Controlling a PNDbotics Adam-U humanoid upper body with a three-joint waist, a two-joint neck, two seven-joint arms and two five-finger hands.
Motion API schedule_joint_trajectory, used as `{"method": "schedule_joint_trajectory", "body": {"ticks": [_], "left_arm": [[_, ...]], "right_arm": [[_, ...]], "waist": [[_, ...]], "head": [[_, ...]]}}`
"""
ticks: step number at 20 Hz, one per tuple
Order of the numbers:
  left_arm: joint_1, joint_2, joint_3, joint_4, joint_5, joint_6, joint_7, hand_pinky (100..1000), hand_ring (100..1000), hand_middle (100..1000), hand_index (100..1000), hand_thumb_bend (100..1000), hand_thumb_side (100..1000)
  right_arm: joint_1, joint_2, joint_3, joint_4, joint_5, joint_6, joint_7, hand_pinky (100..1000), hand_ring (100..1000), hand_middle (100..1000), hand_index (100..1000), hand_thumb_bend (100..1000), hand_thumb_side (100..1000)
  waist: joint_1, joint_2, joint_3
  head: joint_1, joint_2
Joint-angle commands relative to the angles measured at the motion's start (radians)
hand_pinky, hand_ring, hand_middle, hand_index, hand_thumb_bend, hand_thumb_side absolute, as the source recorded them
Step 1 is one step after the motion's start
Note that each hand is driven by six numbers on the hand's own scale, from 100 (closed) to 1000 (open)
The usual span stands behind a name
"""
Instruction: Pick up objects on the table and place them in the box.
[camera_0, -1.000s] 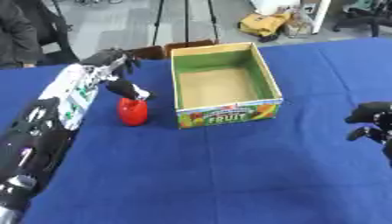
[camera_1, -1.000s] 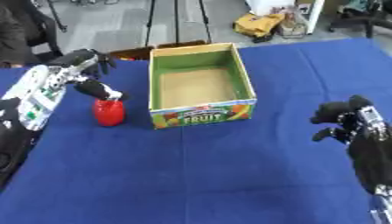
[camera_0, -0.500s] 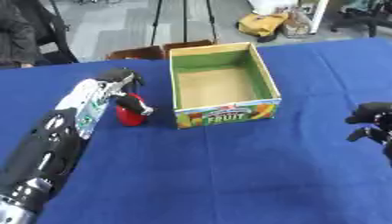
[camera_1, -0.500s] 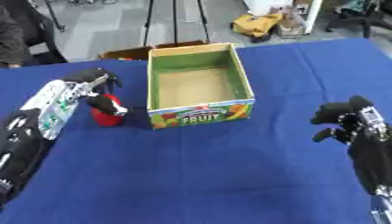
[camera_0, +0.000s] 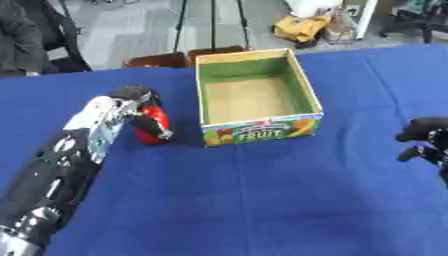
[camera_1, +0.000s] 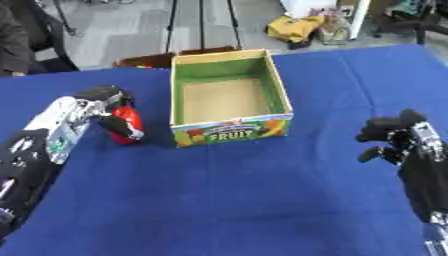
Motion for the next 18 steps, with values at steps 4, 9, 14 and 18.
{"method": "schedule_joint_trajectory", "body": {"ticks": [4,9,14,18], "left_arm": [[-0.008,0.019,0.007,-0.002,-0.016,0.010,0.000,462,469,545,759,614,435],[-0.006,0.015,0.008,0.003,-0.006,0.015,0.025,356,387,485,699,405,364],[-0.014,0.017,0.016,-0.025,0.048,0.015,0.027,296,331,444,667,292,354],[-0.054,0.042,0.016,-0.078,0.077,0.014,0.014,296,324,440,666,290,361]], "right_arm": [[-0.007,-0.015,-0.005,-0.013,-0.004,-0.002,0.002,468,646,593,673,100,950],[-0.007,-0.015,-0.005,-0.013,-0.004,-0.002,0.002,468,646,593,673,100,951],[-0.006,-0.015,-0.005,-0.011,-0.003,-0.003,0.002,468,647,593,673,100,951],[-0.004,-0.017,-0.004,-0.010,-0.004,-0.003,0.002,468,647,593,673,100,952]], "waist": [[-0.007,-0.016,0.002],[-0.008,-0.016,0.002],[-0.009,-0.018,-0.001],[-0.009,-0.022,-0.004]], "head": [[0.000,0.008],[-0.001,0.011],[-0.002,0.013],[0.001,0.012]]}}
